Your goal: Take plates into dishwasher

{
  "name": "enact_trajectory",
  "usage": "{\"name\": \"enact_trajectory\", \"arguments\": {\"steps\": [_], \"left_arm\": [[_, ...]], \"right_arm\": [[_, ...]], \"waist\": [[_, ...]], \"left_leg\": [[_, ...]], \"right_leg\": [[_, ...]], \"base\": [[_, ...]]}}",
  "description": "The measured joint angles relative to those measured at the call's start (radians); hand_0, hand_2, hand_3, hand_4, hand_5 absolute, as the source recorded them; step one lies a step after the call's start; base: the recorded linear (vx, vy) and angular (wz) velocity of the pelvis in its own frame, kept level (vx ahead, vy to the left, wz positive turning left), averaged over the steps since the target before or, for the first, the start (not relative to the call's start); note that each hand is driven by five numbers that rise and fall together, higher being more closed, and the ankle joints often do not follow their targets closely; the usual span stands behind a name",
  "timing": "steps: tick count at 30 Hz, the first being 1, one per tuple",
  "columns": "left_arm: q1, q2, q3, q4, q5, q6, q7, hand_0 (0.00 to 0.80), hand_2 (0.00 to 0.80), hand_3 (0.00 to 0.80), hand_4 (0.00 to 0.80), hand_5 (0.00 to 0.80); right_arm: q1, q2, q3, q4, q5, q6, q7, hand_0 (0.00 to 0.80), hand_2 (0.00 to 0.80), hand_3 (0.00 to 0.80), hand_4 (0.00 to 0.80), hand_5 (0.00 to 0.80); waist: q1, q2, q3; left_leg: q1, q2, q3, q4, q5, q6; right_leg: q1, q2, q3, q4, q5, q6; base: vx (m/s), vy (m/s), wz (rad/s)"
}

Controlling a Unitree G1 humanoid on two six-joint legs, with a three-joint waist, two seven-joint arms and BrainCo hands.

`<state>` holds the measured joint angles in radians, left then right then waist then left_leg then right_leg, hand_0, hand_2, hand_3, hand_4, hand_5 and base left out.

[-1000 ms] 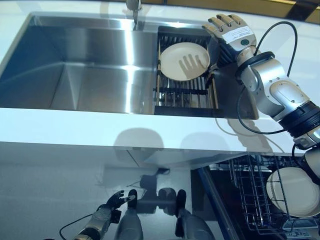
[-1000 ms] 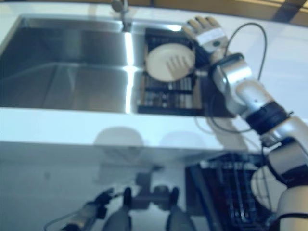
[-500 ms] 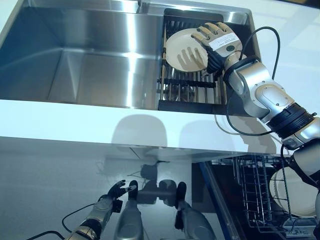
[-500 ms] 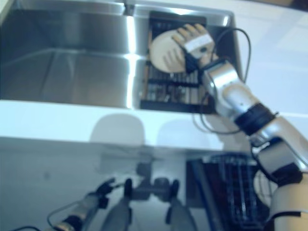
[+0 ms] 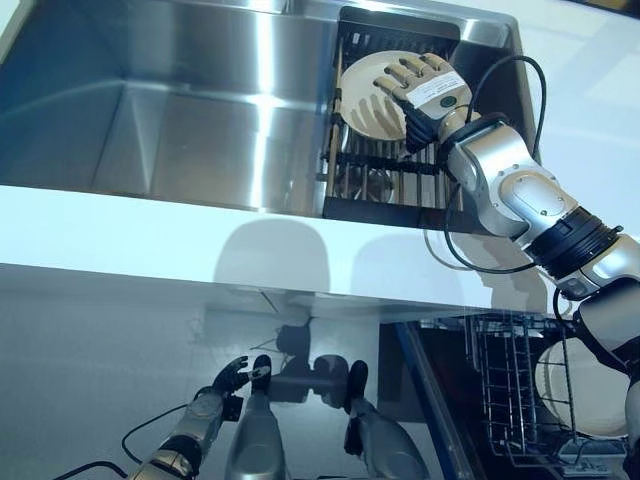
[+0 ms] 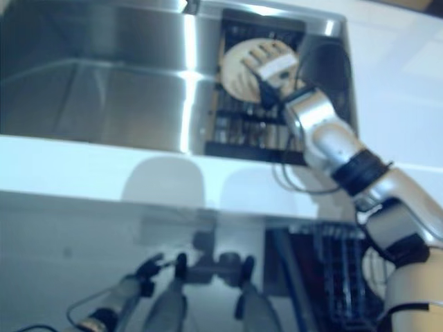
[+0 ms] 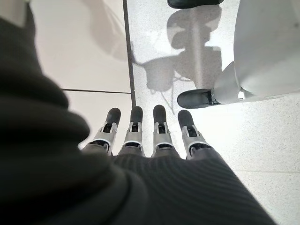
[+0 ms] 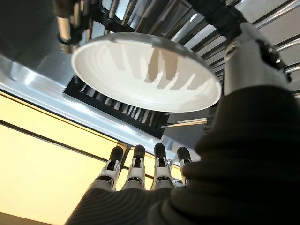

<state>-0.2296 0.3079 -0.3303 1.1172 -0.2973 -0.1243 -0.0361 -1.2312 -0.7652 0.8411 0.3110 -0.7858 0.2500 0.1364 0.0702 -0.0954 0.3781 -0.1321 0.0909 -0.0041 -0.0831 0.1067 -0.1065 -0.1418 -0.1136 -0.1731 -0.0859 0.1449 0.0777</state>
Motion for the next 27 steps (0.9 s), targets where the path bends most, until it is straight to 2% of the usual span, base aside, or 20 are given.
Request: {"name": "enact_trajectory", "arguments": {"steps": [17,27], "left_arm": [[-0.009,0.019,0.000,-0.020,-0.001,0.000,0.000,0.000,0.000,0.000,0.000,0.000],[-0.010,0.021,0.000,-0.031,-0.002,0.002,-0.001,0.000,0.000,0.000,0.000,0.000]], "right_arm": [[0.000,0.010,0.044,0.026,-0.185,-0.011,0.070,0.000,0.000,0.000,0.000,0.000],[-0.012,0.006,0.044,0.116,-0.184,-0.005,0.067,0.000,0.000,0.000,0.000,0.000]], "waist": [[0.005,-0.006,0.020],[0.010,-0.003,0.022]], "left_leg": [[-0.016,0.001,-0.002,0.001,0.001,-0.001],[-0.019,0.001,-0.002,0.001,0.001,-0.001]], "right_leg": [[-0.012,0.000,-0.004,0.000,0.000,0.000],[-0.014,0.000,-0.007,0.000,0.000,0.000]], "base": [[0.000,0.000,0.00],[0.000,0.000,0.00]]}}
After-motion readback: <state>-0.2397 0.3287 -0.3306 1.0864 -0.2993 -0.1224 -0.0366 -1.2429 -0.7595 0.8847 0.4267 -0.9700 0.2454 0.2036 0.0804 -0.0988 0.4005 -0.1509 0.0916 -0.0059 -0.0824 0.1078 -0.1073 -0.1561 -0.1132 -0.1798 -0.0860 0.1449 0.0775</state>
